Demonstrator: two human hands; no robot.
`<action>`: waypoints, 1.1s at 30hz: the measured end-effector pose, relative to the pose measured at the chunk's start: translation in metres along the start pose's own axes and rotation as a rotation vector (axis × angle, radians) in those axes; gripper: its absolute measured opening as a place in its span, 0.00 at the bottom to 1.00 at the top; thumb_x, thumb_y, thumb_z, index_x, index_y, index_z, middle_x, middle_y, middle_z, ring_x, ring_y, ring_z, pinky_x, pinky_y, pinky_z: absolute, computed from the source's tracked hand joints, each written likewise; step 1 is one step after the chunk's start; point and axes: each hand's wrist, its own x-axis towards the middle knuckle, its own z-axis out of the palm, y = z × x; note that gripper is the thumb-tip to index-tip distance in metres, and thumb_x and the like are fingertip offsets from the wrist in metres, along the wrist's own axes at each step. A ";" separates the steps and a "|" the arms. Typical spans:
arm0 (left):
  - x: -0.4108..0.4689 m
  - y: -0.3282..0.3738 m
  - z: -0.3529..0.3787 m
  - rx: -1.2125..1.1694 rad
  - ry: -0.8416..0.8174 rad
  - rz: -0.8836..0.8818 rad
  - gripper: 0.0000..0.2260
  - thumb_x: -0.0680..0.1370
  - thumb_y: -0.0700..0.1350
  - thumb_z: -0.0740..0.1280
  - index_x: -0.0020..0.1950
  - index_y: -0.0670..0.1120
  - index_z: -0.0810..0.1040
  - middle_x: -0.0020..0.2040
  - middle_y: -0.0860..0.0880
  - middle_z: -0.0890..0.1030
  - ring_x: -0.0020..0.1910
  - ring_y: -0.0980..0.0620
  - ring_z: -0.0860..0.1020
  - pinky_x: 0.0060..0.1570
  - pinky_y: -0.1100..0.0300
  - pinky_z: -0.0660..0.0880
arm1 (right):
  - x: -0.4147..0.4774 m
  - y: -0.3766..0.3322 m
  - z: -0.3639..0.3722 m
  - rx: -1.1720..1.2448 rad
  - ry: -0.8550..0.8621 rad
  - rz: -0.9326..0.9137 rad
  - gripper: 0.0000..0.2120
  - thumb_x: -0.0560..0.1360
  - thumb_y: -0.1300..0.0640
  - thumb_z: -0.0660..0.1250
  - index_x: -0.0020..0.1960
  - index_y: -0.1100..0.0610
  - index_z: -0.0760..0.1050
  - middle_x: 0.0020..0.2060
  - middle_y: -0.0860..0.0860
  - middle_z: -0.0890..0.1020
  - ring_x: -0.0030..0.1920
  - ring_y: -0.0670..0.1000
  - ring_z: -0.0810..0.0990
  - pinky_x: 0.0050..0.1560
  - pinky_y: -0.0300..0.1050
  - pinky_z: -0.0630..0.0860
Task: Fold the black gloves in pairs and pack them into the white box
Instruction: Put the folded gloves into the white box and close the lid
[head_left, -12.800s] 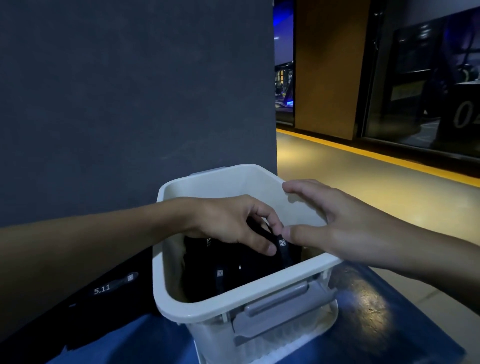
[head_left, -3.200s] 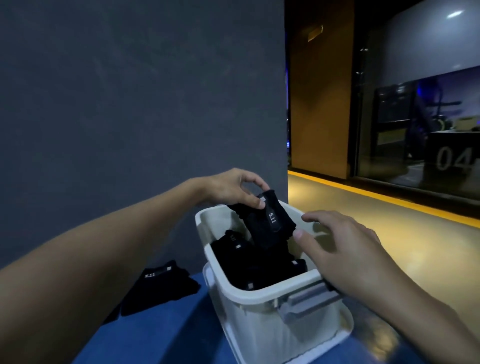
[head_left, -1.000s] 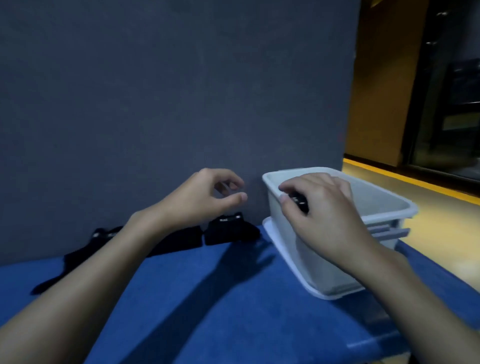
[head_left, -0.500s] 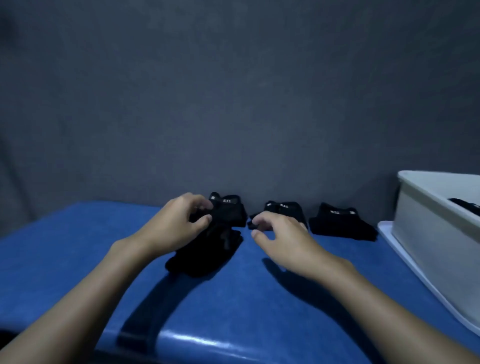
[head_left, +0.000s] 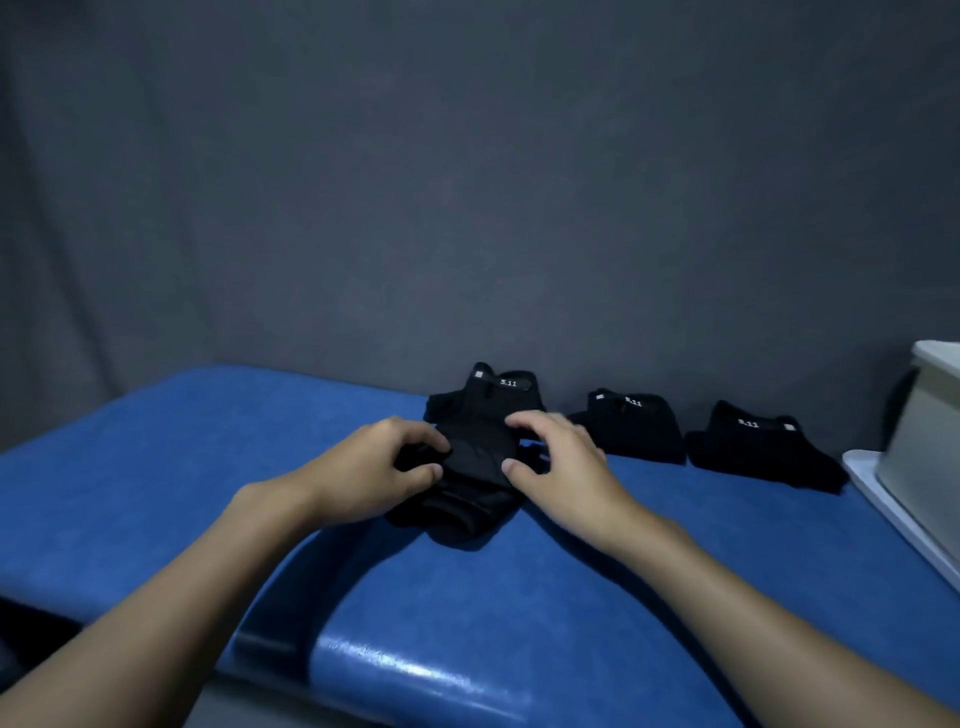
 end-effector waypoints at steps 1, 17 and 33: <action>0.000 -0.001 0.000 -0.002 0.004 0.005 0.12 0.79 0.46 0.69 0.62 0.51 0.79 0.56 0.58 0.79 0.56 0.59 0.77 0.47 0.80 0.67 | -0.002 -0.001 0.001 0.036 0.013 -0.084 0.17 0.72 0.48 0.68 0.60 0.43 0.75 0.59 0.39 0.75 0.63 0.44 0.70 0.66 0.53 0.67; -0.002 -0.004 0.000 -0.078 -0.004 -0.002 0.08 0.82 0.48 0.65 0.58 0.52 0.81 0.54 0.56 0.83 0.56 0.59 0.79 0.60 0.61 0.73 | -0.018 -0.005 0.013 0.051 -0.118 -0.264 0.08 0.68 0.43 0.71 0.45 0.43 0.79 0.48 0.34 0.79 0.58 0.40 0.72 0.65 0.52 0.66; 0.017 0.006 0.022 -0.320 0.083 -0.056 0.11 0.79 0.51 0.69 0.60 0.52 0.76 0.51 0.53 0.80 0.37 0.60 0.80 0.41 0.68 0.76 | 0.003 -0.006 0.001 0.571 0.101 0.237 0.06 0.76 0.57 0.66 0.43 0.55 0.81 0.37 0.46 0.81 0.38 0.44 0.78 0.37 0.35 0.73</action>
